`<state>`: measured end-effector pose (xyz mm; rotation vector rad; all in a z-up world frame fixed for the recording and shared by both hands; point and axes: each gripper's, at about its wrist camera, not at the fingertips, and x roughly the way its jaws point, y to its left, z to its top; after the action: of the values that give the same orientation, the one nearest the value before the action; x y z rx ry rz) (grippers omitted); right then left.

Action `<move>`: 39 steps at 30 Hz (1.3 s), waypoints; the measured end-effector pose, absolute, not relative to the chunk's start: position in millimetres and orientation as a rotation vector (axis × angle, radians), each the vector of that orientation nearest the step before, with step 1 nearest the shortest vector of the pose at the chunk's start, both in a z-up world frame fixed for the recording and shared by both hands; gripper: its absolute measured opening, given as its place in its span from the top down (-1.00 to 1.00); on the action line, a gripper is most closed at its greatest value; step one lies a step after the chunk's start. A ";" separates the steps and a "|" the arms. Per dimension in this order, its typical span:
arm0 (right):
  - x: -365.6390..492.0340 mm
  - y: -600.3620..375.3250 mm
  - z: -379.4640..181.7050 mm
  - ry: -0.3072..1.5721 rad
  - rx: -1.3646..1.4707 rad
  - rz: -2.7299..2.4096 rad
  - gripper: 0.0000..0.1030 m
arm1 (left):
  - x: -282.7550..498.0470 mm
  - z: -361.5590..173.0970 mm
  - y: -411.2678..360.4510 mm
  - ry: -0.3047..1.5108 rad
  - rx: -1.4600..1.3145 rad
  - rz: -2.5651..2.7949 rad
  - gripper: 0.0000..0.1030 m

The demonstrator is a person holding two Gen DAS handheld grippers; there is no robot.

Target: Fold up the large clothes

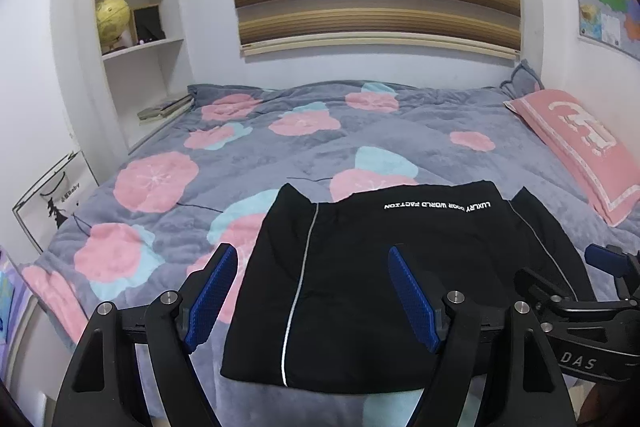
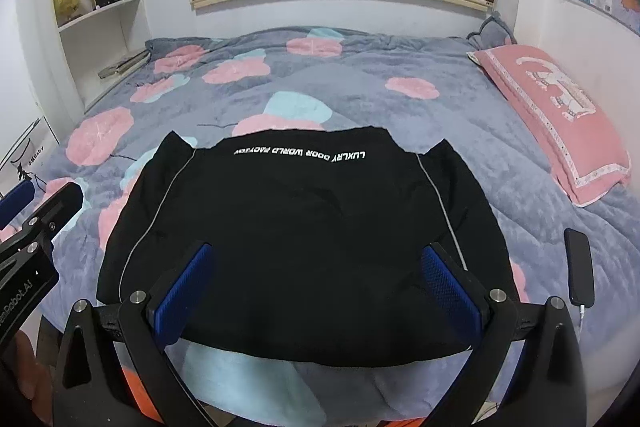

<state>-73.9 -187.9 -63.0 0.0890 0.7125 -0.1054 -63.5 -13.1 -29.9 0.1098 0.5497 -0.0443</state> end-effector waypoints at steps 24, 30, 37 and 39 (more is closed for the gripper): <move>-69.5 -191.8 -68.0 0.733 0.103 -0.105 -1.00 | -59.4 -39.8 -23.2 0.604 0.117 -0.062 -0.53; -70.3 -196.6 -69.0 0.732 0.095 -0.097 -1.00 | -61.8 -39.4 -24.7 0.597 0.118 -0.047 -0.53; -70.9 -200.7 -70.1 0.736 0.092 -0.095 -1.00 | -63.1 -38.5 -27.0 0.601 0.121 -0.053 -0.53; -70.8 -200.3 -70.1 0.736 0.092 -0.094 -1.00 | -63.1 -38.0 -27.0 0.600 0.124 -0.053 -0.53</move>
<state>-70.8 -200.3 -70.1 0.0920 0.7363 -0.0937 -63.1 -27.0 -38.0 0.1240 0.5998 -0.0534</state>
